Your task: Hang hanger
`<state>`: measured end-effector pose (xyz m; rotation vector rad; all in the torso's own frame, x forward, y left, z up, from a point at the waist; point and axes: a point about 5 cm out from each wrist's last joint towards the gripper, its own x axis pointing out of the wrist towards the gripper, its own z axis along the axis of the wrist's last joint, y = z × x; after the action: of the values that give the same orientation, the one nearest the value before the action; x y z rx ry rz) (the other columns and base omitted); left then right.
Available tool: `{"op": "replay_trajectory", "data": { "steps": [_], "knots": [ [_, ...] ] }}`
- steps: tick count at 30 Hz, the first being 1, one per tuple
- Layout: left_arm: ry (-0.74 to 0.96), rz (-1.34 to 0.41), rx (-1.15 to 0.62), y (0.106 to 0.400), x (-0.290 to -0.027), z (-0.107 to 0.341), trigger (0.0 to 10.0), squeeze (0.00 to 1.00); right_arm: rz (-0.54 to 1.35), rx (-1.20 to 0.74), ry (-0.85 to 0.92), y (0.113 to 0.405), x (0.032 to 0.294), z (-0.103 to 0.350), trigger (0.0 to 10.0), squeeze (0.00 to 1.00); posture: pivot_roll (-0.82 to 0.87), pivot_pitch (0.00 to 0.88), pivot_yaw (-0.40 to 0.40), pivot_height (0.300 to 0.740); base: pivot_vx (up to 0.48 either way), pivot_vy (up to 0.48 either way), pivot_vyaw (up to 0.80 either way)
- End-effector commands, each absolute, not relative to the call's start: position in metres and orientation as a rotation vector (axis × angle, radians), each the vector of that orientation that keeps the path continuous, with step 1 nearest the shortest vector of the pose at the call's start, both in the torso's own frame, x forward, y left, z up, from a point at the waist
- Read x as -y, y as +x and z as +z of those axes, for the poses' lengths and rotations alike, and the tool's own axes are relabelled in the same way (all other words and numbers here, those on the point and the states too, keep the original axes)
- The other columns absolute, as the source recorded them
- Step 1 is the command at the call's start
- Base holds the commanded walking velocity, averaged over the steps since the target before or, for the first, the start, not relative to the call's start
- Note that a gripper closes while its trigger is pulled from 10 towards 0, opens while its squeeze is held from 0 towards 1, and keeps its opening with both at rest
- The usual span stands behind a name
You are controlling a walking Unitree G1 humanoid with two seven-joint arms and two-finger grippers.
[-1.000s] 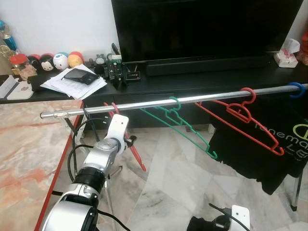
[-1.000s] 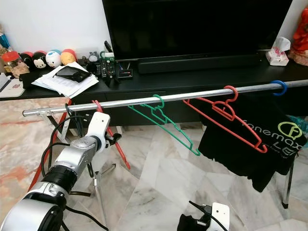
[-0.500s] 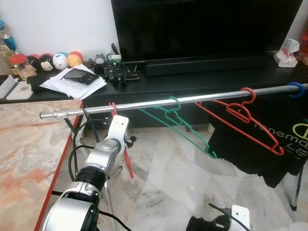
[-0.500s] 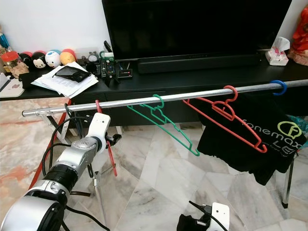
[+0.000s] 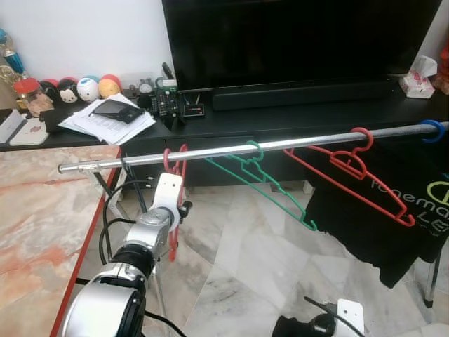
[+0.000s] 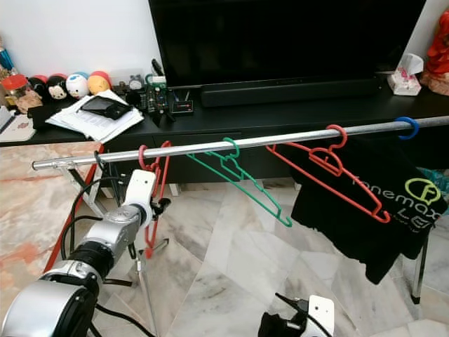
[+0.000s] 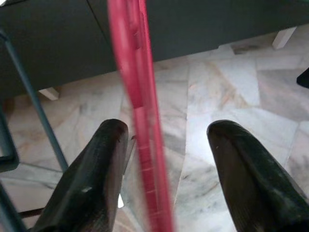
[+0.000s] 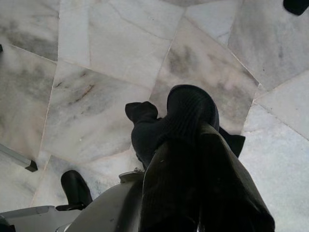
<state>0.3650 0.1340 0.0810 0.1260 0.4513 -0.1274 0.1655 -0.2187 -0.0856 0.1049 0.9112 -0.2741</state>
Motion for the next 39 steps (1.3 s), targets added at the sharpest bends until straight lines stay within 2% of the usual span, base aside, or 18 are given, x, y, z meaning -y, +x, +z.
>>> {"op": "replay_trajectory", "data": {
  "steps": [1, 2, 3, 10, 11, 12, 13, 14, 15, 16, 39],
  "knots": [
    [0.101, -0.136, -0.422, 0.3691, -0.1322, 0.0870, 7.2, 0.00, -0.261, -0.900, 0.099, 0.1696, 0.2178, -0.0839, 10.0, 0.00, -0.24, 0.007, 0.087, 0.740, 0.000, 0.000, 0.00],
    [0.101, -0.145, -0.416, 0.3693, -0.1309, 0.0874, 7.2, 0.00, -0.260, -0.901, 0.098, 0.1696, 0.2177, -0.0839, 10.0, 0.00, -0.24, 0.007, 0.087, 0.740, 0.000, 0.000, 0.00],
    [0.102, -0.147, -0.413, 0.3694, -0.1305, 0.0874, 10.0, 0.00, -0.260, -0.901, 0.099, 0.1696, 0.2177, -0.0839, 10.0, 0.00, -0.24, 0.007, 0.087, 0.740, 0.000, 0.000, 0.00],
    [0.101, -0.152, -0.401, 0.3693, -0.1290, 0.0860, 10.0, 0.00, -0.260, -0.901, 0.098, 0.1696, 0.2177, -0.0839, 10.0, 0.00, -0.24, 0.007, 0.087, 0.740, 0.000, 0.000, 0.00],
    [0.100, -0.152, -0.399, 0.3692, -0.1291, 0.0858, 9.6, 0.00, -0.259, -0.901, 0.098, 0.1696, 0.2177, -0.0839, 10.0, 0.00, -0.24, 0.007, 0.087, 0.740, 0.000, 0.000, 0.00],
    [0.100, -0.152, -0.399, 0.3692, -0.1291, 0.0858, 9.6, 0.00, -0.259, -0.901, 0.098, 0.1696, 0.2177, -0.0839, 10.0, 0.00, -0.24, 0.007, 0.087, 0.740, 0.000, 0.000, 0.00],
    [0.098, -0.150, -0.396, 0.3691, -0.1294, 0.0853, 3.5, 0.00, -0.259, -0.901, 0.098, 0.1696, 0.2177, -0.0839, 10.0, 0.00, -0.24, 0.007, 0.087, 0.740, 0.000, 0.000, 0.00],
    [0.098, -0.150, -0.396, 0.3691, -0.1294, 0.0853, 3.5, 0.00, -0.259, -0.901, 0.098, 0.1696, 0.2177, -0.0839, 10.0, 0.00, -0.24, 0.007, 0.087, 0.740, 0.000, 0.000, 0.00],
    [0.097, -0.149, -0.396, 0.3688, -0.1296, 0.0846, 0.6, 0.00, -0.259, -0.902, 0.098, 0.1692, 0.2177, -0.0841, 10.0, 0.00, -0.24, 0.007, 0.087, 0.740, 0.000, 0.000, 0.00],
    [0.097, -0.149, -0.396, 0.3686, -0.1298, 0.0841, 0.0, 0.00, -0.259, -0.902, 0.098, 0.1691, 0.2178, -0.0841, 10.0, 0.00, -0.24, 0.007, 0.087, 0.740, 0.000, 0.000, 0.00],
    [0.123, -0.127, -0.363, 0.3694, -0.1328, 0.0857, 0.0, 0.00, -0.258, -0.906, 0.095, 0.1688, 0.2173, -0.0844, 10.0, 0.00, -0.24, 0.001, 0.087, 0.740, 0.000, 0.000, 0.00]
  ]
}}
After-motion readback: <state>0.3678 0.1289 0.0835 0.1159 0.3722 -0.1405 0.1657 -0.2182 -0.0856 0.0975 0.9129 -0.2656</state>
